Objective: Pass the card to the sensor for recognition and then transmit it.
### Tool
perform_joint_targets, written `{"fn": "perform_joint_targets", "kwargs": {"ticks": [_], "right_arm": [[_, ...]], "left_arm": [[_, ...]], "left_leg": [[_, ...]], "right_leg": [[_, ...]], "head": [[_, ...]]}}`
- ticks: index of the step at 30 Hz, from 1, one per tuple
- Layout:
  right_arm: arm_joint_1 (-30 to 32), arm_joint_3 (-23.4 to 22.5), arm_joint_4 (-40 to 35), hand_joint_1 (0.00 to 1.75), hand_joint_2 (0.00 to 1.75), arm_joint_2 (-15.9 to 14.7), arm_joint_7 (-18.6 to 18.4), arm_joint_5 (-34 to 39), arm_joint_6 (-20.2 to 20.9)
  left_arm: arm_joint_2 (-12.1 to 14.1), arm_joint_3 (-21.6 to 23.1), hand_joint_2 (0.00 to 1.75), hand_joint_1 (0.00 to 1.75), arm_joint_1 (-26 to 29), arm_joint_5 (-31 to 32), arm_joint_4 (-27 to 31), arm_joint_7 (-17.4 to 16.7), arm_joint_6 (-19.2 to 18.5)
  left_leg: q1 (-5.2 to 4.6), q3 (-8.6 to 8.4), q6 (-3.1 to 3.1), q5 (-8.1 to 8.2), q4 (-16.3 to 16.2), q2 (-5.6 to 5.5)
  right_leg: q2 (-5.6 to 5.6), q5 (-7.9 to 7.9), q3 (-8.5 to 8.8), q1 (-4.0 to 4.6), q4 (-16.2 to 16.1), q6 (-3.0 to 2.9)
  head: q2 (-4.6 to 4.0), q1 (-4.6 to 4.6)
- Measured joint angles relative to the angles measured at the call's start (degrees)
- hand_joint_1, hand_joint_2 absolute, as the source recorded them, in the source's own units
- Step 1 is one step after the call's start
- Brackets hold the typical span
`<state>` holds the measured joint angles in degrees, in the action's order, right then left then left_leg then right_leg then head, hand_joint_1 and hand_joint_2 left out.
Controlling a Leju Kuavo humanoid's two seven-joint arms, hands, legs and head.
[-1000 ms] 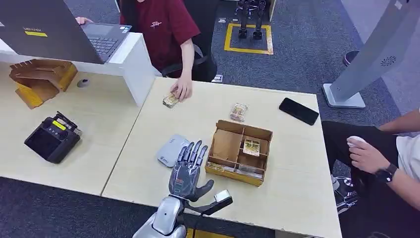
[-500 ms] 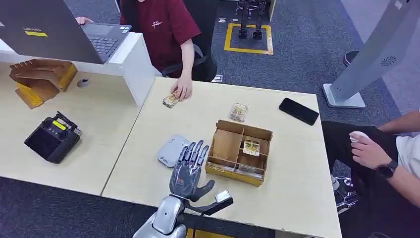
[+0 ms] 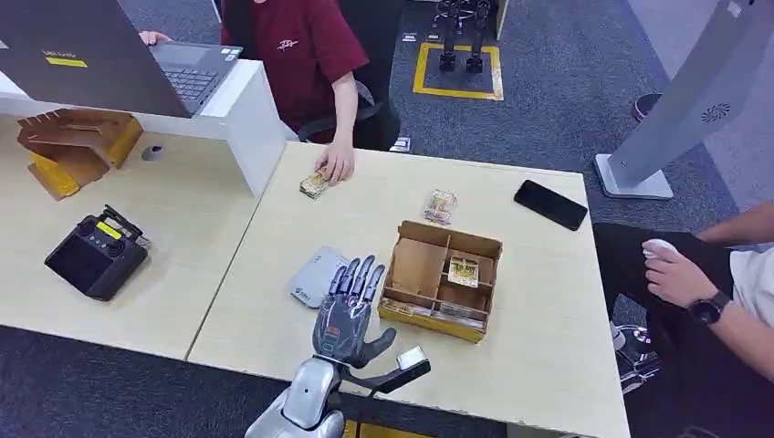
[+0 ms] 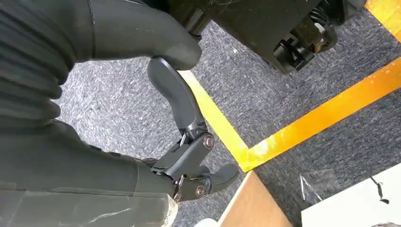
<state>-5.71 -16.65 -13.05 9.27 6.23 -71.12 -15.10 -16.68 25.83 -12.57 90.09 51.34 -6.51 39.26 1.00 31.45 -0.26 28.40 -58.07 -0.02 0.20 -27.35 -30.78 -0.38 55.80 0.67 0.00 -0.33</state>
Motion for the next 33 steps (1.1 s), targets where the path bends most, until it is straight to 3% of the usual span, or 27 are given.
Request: {"fn": "perform_joint_targets", "kwargs": {"ticks": [31, 32, 33], "right_arm": [[-0.3, -1.2, -0.1, 0.00, 1.75, 0.5, 0.0, -1.4, 0.3], [-0.3, -1.2, -0.1, 0.00, 1.75, 0.5, 0.0, -1.4, 0.3], [-0.3, -1.2, -0.1, 0.00, 1.75, 0.5, 0.0, -1.4, 0.3]], "left_arm": [[-0.5, 0.2, 1.75, 0.00, -0.4, 0.1, -2.9, 1.9, 0.0], [-0.5, 0.2, 1.75, 1.75, -0.5, 0.1, -3.1, 1.9, 0.0], [-0.5, 0.2, 1.75, 1.75, -0.5, 0.1, -3.2, 1.9, 0.0]], "left_leg": [[0.00, 0.00, 0.00, 0.00, 0.0, 0.00], [0.00, 0.00, 0.00, 0.00, 0.0, 0.00], [0.00, 0.00, 0.00, 0.00, 0.0, 0.01]], "right_leg": [[0.01, 0.01, 0.00, 0.00, 0.0, 0.02], [0.01, 0.01, 0.00, 0.00, 0.0, 0.02], [0.01, 0.01, 0.00, 0.00, 0.0, 0.02]], "head": [[0.00, -0.02], [0.00, 0.00], [0.00, 0.00]]}}
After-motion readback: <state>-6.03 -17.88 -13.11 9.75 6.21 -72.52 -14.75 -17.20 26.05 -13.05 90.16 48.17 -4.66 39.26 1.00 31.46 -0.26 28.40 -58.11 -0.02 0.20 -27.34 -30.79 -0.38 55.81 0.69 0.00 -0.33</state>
